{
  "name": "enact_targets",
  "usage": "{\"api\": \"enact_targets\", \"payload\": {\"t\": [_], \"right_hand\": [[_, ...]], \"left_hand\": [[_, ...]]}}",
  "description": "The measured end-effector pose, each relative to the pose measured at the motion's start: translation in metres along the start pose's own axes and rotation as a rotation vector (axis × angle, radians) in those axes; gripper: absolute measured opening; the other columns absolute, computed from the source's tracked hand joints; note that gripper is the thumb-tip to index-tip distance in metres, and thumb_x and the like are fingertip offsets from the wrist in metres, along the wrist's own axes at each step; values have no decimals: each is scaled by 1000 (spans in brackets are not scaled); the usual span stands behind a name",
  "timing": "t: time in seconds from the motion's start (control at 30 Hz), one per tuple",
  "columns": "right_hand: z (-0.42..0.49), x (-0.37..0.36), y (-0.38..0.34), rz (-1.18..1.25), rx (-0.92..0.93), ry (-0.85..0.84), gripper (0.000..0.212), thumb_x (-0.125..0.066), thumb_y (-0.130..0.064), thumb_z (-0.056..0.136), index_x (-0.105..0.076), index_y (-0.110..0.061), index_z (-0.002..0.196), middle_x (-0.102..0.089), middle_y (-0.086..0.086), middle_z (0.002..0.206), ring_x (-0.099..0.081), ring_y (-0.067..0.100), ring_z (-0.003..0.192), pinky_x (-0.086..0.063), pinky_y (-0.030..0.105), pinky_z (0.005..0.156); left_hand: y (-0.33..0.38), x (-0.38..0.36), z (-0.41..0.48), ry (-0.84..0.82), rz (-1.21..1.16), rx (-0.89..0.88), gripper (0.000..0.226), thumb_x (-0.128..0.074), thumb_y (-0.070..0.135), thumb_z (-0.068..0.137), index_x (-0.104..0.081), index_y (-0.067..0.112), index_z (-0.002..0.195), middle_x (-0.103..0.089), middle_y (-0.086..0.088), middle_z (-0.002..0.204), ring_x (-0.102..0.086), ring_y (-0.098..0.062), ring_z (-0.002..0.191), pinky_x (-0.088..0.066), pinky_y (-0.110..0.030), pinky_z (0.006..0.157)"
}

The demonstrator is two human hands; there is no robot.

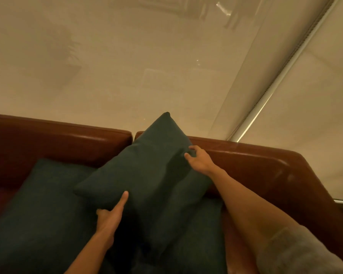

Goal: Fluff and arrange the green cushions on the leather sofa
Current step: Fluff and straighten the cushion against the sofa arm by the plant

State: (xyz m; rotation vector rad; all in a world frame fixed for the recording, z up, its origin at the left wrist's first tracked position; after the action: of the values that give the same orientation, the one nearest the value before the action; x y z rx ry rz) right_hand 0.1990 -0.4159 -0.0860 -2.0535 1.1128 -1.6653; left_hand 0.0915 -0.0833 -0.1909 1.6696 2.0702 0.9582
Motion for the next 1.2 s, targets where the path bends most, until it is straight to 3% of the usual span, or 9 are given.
{"api": "enact_targets", "payload": {"t": [0.17, 0.3, 0.43, 0.67, 0.97, 1.1, 1.2], "right_hand": [[40, -2, 21, 58, -18, -23, 59, -58, -37, 96, -39, -13, 146, -44, 13, 146, -50, 30, 128, -44, 40, 107], [64, -9, 28, 132, -30, -46, 71, -60, -48, 91, -34, -17, 149, -38, 11, 152, -43, 32, 135, -38, 46, 113], [79, -15, 33, 206, -55, -79, 87, -61, -60, 85, -28, -16, 151, -36, 10, 155, -41, 31, 138, -35, 44, 114], [83, -21, 47, 246, -125, -111, 99, -57, -77, 75, -34, -16, 149, -44, 9, 150, -47, 32, 131, -38, 45, 111], [47, -2, 67, 294, -169, -84, 97, -47, -77, 82, -27, -12, 152, -37, 14, 154, -39, 36, 137, -31, 47, 112], [17, 10, 79, 386, -173, -19, 91, -47, -73, 85, -31, -11, 150, -40, 14, 152, -42, 35, 135, -32, 46, 110], [-6, 20, 89, 458, -197, 50, 98, -50, -79, 78, -35, -13, 150, -45, 13, 149, -46, 34, 131, -34, 49, 110]], "left_hand": [[-10, -13, 8, 107, -38, -24, 126, -84, 54, 65, -7, 8, 154, -38, -13, 153, -42, -34, 136, -35, -48, 114], [-10, -26, 6, 219, -85, -47, 139, -88, 59, 51, -7, 13, 153, -33, -14, 154, -40, -34, 137, -34, -45, 114], [-9, -33, 2, 284, -98, -15, 135, -89, 58, 53, -8, 14, 153, -28, -17, 154, -39, -38, 136, -35, -47, 111], [-7, -31, 2, 281, -167, -58, 134, -93, 54, 47, -13, 18, 149, -40, -14, 148, -48, -33, 129, -42, -44, 107], [3, -30, -17, 165, -136, -147, 135, -93, 49, 52, -8, 27, 154, -40, -7, 151, -44, -30, 135, -39, -48, 111], [4, -30, -26, 130, -151, -183, 124, -90, 55, 54, -17, 28, 151, -46, -4, 146, -51, -29, 128, -42, -49, 108], [7, -31, -33, 82, -185, -205, 110, -84, 58, 62, -23, 28, 148, -49, -1, 143, -53, -27, 124, -42, -48, 108]]}}
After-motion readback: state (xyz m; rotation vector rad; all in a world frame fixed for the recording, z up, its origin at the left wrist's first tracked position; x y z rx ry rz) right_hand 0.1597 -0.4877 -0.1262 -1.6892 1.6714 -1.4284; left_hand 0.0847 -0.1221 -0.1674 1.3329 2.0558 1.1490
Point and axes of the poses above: each hand's wrist, its own z-axis towards the middle knuckle, its own x-axis out of the back of the hand, y = z × x, the point moved 8 cm from there along z, towards the middle knuckle
